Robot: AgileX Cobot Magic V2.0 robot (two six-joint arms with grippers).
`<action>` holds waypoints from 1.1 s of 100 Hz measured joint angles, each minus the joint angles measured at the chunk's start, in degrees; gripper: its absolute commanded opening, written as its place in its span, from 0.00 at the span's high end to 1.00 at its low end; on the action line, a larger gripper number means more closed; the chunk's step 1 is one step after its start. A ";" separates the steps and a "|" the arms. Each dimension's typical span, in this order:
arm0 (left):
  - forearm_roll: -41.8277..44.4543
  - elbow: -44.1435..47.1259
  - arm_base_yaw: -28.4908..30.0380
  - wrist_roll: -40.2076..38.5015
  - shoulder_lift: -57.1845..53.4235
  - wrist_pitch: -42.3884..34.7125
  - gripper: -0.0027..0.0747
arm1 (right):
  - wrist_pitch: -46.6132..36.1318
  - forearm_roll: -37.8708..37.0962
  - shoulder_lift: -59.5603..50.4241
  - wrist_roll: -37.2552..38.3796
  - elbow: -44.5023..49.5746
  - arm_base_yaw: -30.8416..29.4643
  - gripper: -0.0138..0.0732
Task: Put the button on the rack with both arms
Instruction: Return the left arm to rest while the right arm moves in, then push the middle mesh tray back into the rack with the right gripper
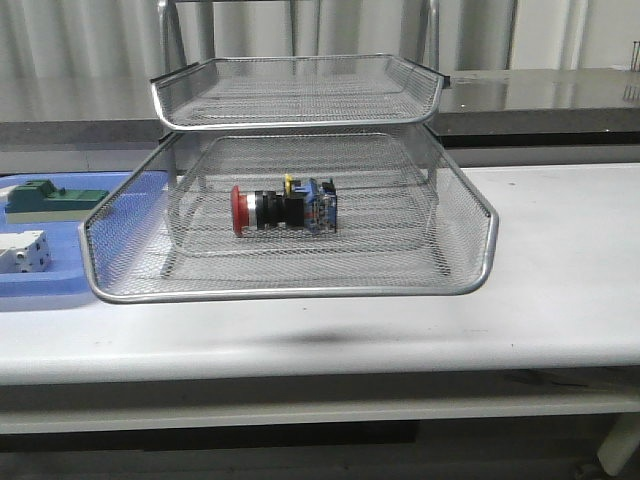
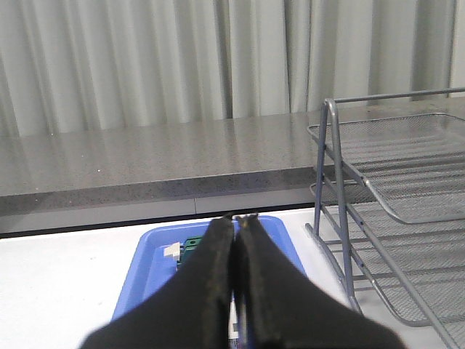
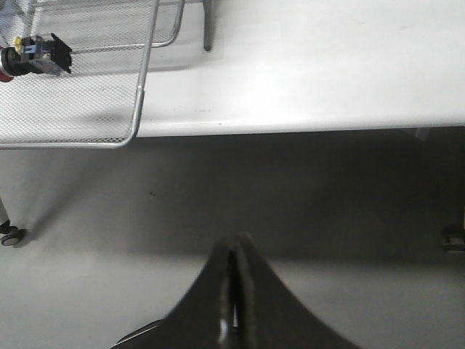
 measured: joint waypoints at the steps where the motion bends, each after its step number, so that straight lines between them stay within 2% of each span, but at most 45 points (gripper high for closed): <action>1: 0.00 0.00 0.00 0.00 0.00 0.00 0.99 | -0.22 0.15 0.25 0.00 0.00 0.00 0.92; 15: 0.00 0.00 0.00 0.00 0.00 0.00 0.99 | -2.32 4.38 7.07 -1.90 0.00 0.00 0.92; 39: 0.00 0.00 0.00 0.00 0.00 0.00 0.99 | -6.87 15.50 21.64 -12.40 0.00 0.00 0.92; 55: 0.00 0.00 0.00 0.00 0.00 0.00 0.99 | -10.49 19.82 29.86 -16.88 0.00 1.13 0.92; 110: 0.00 0.00 0.00 0.00 0.00 0.00 0.99 | -24.81 21.21 47.84 -17.83 0.00 20.31 0.92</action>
